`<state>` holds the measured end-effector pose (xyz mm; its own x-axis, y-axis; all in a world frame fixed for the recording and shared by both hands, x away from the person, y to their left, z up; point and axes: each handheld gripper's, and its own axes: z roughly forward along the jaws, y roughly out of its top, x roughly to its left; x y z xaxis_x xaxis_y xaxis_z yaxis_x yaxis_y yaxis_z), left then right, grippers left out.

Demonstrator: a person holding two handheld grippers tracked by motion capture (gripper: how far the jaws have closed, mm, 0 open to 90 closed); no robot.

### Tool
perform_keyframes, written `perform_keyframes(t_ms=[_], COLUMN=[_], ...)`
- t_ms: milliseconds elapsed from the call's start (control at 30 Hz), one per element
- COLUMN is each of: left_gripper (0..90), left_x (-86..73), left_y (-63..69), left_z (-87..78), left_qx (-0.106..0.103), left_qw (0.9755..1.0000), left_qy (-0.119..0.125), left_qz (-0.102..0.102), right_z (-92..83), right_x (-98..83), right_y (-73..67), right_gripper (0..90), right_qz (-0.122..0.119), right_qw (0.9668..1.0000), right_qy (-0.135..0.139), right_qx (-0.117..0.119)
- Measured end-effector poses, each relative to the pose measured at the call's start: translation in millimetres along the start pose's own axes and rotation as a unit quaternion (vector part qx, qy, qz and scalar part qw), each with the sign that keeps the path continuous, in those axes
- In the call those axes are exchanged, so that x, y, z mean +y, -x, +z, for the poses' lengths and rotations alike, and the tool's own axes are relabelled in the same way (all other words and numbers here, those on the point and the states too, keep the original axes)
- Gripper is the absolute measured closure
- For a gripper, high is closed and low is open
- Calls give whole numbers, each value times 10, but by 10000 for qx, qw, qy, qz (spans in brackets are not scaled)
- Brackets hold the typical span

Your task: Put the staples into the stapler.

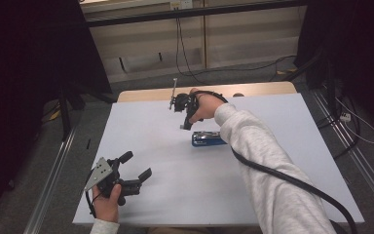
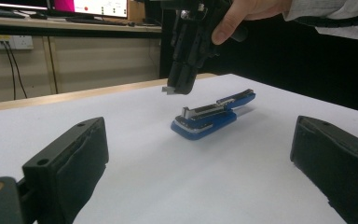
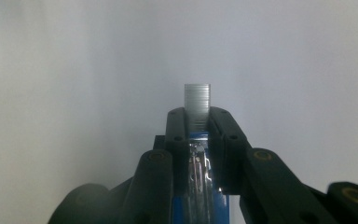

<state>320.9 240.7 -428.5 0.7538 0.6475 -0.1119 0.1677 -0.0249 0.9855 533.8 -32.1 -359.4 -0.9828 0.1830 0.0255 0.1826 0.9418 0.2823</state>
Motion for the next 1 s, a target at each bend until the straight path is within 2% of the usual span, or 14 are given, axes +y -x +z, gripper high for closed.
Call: perform_keyframes(t_ms=[433, 1000], left_gripper=[42, 42], left_x=[1, -2], left_y=[-3, -2], left_z=[-11, -1], left_qx=[0, 2], left_qw=[10000, 10000], left_qy=[-7, -8], left_qz=[62, -5], right_z=[-20, -88], right_x=[-24, -134], right_y=[-3, 14], right_gripper=[789, 789], right_qz=[0, 70], right_qw=[10000, 10000], right_qy=[-6, -41], right_qx=[23, -47])
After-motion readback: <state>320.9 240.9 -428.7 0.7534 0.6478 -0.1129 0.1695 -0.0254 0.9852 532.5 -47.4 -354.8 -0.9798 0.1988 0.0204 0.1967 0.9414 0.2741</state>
